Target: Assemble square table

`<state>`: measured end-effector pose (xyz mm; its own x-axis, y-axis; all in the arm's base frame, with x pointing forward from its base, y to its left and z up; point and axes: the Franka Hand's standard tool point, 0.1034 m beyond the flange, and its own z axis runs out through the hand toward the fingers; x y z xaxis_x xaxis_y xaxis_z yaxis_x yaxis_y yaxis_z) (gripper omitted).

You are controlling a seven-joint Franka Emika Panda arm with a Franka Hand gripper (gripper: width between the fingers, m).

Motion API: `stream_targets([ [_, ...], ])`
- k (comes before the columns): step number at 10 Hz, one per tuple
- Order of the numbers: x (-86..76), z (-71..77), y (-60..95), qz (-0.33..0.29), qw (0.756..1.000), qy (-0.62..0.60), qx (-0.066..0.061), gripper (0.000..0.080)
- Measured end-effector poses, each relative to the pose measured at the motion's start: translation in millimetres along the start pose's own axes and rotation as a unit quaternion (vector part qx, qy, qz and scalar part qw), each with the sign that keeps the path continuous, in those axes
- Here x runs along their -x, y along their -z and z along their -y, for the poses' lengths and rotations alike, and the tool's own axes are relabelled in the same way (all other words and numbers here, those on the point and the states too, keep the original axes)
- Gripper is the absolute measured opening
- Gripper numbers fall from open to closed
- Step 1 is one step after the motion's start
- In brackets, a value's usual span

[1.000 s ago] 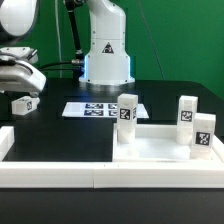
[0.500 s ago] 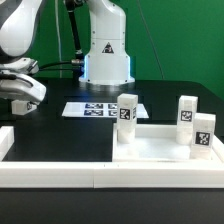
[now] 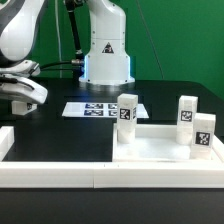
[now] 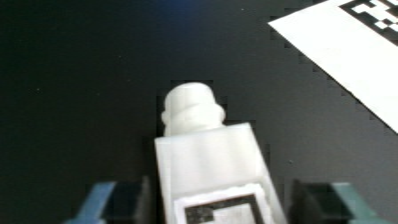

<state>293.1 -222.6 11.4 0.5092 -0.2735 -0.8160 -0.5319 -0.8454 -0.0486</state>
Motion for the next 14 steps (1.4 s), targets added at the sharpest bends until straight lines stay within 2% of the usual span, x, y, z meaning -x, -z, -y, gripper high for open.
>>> stream_targets([
  [1, -0.1, 0.1, 0.2, 0.000, 1.000, 0.000, 0.000, 0.0285],
  [8, -0.2, 0.2, 0.5, 0.000, 1.000, 0.000, 0.000, 0.0285],
  [9, 3.9, 4.0, 6.7, 0.003, 1.000, 0.005, 0.005, 0.0285],
  [10, 13.4, 17.8, 24.7, -0.002, 1.000, 0.022, 0.015, 0.0287],
  [11, 22.9, 33.4, 40.1, -0.010, 0.999, 0.039, 0.020, 0.0287],
  [12, 30.7, 44.9, 51.2, -0.015, 0.998, 0.051, 0.031, 0.0287],
  [13, 35.4, 54.3, 57.1, -0.019, 0.998, 0.056, 0.033, 0.0287],
  [14, 31.5, 53.4, 56.4, -0.036, 0.997, 0.058, 0.038, 0.0287],
])
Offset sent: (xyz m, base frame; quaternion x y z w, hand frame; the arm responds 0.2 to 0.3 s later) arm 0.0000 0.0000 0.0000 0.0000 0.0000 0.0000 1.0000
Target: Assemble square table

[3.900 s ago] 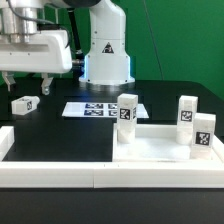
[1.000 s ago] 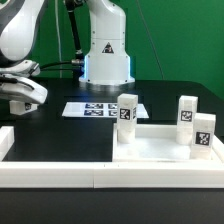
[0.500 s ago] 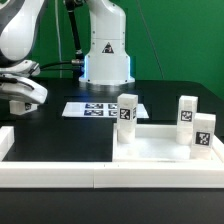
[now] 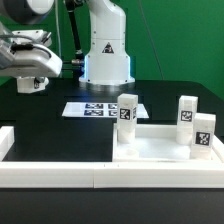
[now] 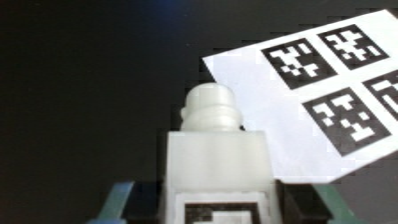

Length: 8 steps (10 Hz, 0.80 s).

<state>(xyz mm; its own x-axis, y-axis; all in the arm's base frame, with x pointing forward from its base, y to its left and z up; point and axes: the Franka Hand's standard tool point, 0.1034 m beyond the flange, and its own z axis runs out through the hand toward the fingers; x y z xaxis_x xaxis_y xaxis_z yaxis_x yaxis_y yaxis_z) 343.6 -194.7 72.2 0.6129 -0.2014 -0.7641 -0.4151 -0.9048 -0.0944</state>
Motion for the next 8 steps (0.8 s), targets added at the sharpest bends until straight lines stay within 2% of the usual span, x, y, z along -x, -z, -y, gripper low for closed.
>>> stream_targets([
  [2, -1.2, -0.6, -0.8, -0.005, 1.000, 0.000, -0.001, 0.0287],
  [3, -6.5, 0.6, 3.5, -0.035, 0.999, 0.004, 0.005, 0.0287],
  [4, -6.8, 14.2, 16.7, -0.082, 0.996, 0.021, 0.013, 0.0287],
  [5, -3.1, 33.6, 32.4, -0.115, 0.993, 0.031, 0.015, 0.0287],
  [6, 4.3, 59.4, 56.1, -0.146, 0.988, 0.047, 0.015, 0.0287],
  [7, 9.8, 68.9, 70.5, -0.189, 0.980, 0.064, 0.012, 0.0287],
  [8, 15.1, 52.9, 64.2, -0.207, 0.977, 0.049, -0.006, 0.0287],
])
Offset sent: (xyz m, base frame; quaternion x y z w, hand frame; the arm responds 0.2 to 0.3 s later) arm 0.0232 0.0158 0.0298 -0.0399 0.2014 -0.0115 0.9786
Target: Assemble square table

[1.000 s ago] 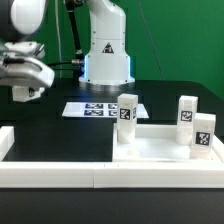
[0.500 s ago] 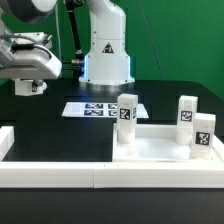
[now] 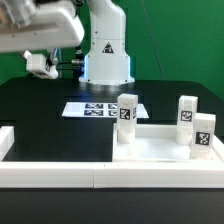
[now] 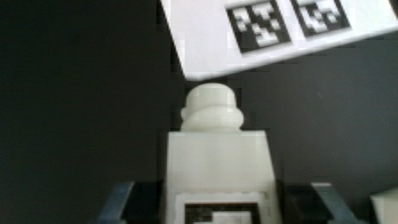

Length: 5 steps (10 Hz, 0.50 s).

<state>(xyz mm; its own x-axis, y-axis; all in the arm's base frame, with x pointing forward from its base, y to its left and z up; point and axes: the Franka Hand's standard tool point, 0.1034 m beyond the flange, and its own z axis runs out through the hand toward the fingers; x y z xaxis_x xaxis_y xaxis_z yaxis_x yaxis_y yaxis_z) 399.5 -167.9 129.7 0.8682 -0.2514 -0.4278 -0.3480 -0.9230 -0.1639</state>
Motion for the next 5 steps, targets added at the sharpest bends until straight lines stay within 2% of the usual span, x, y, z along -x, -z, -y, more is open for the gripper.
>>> stream_targets([
  [1, -4.9, -2.7, -0.7, -0.035, 0.999, 0.000, 0.007, 0.0287],
  [2, -7.2, 1.8, 0.3, -0.056, 0.998, 0.007, 0.009, 0.0287],
  [3, -15.1, 2.2, 3.0, -0.102, 0.995, 0.002, 0.019, 0.0287],
  [4, -24.1, 18.7, 6.5, -0.156, 0.987, 0.000, 0.038, 0.0287],
  [5, -29.7, 45.5, 12.4, -0.177, 0.983, 0.015, 0.054, 0.0287],
])
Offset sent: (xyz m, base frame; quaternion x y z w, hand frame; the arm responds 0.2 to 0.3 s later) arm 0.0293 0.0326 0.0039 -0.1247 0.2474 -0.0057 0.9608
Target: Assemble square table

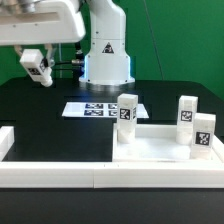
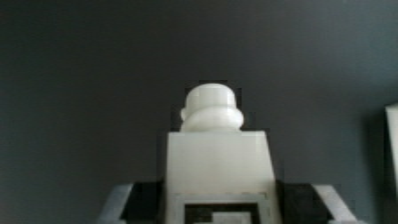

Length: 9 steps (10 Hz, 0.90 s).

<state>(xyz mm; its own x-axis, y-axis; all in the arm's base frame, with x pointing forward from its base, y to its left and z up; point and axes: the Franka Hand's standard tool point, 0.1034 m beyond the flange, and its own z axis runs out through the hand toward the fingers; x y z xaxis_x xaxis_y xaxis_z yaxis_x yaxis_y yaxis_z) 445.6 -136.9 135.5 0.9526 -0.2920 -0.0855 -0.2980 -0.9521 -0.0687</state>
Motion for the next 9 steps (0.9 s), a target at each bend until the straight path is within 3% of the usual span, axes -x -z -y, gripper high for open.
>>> stream_targets([
  [1, -17.7, 16.3, 9.2, -0.030, 1.000, -0.003, 0.009, 0.0287],
  [2, -36.7, 44.5, 22.1, -0.053, 0.998, -0.014, 0.016, 0.0287],
  [3, -54.7, 72.2, 32.6, -0.101, 0.995, -0.011, 0.016, 0.0287],
  [4, -62.8, 80.5, 34.8, -0.162, 0.987, -0.007, 0.016, 0.0287],
  [7, -62.8, 74.8, 33.5, -0.246, 0.969, -0.002, 0.029, 0.0287],
  [9, -60.2, 75.2, 28.5, -0.261, 0.965, 0.002, 0.035, 0.0287],
])
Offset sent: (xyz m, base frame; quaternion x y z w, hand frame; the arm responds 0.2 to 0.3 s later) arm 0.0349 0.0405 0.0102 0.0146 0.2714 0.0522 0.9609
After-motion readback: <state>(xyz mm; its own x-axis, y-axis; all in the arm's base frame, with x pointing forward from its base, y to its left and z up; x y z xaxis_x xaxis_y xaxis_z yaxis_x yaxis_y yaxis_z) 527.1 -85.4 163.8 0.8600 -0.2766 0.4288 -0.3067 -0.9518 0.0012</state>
